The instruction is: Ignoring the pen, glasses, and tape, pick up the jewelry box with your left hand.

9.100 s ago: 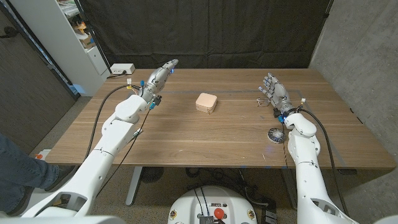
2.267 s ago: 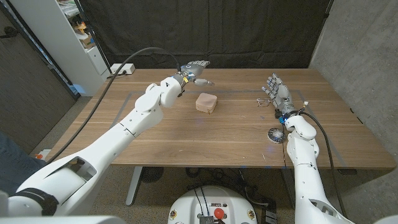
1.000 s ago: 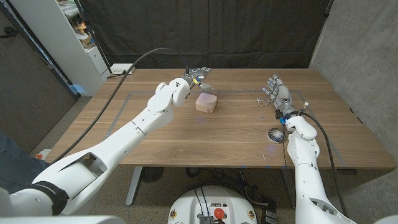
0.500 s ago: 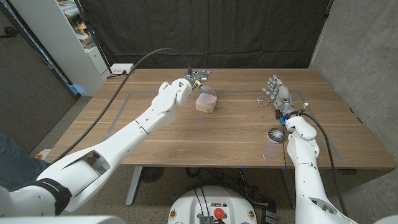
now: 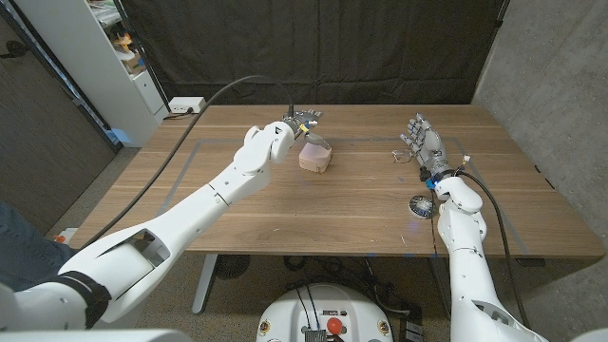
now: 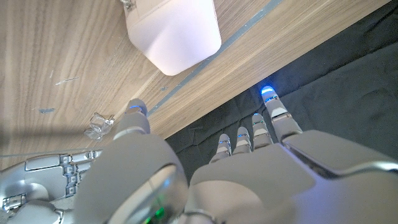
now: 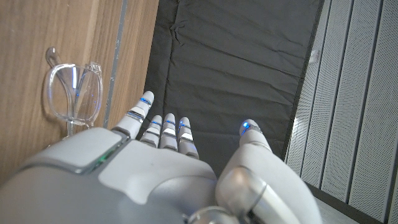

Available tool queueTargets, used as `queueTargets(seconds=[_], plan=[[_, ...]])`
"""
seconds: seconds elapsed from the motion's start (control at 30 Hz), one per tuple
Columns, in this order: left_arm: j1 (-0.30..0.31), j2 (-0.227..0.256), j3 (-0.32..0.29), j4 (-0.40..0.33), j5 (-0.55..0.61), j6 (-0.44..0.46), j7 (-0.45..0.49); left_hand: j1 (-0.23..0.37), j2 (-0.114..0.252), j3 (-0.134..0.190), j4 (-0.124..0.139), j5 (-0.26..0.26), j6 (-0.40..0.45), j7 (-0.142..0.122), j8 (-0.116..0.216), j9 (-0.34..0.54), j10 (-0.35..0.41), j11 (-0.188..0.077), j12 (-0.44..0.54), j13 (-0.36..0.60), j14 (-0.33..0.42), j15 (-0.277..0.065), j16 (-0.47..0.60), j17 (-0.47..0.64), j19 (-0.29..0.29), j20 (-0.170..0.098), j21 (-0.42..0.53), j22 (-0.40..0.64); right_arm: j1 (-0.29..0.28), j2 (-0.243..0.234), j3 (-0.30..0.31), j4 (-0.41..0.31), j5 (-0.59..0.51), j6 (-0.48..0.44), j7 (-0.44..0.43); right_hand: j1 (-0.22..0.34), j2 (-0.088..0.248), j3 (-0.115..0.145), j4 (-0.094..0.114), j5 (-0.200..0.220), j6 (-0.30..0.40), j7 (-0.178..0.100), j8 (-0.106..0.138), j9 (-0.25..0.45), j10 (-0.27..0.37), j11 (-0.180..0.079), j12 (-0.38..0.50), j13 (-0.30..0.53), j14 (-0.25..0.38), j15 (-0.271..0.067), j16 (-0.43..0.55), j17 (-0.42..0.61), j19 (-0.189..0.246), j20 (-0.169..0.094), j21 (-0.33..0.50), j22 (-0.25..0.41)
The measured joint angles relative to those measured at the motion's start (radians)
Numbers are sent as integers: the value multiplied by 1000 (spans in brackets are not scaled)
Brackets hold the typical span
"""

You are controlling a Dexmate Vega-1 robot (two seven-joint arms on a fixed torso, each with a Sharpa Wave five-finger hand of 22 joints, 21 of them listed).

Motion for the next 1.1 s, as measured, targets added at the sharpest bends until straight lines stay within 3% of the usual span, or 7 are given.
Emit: queueTargets(seconds=[1.1], plan=[[-21,-42,46,70,25,25,-10,0,0,-12,4,2,4,4,0,5,-14,-7,0,9,0,0,-9,0,41,-2,0,-5,22,-11,-8,42,-2,8,-2,0,0,0,0,0,0,0,0,0,0,0,0,0,0,0,0,0,0,0,0,0]])
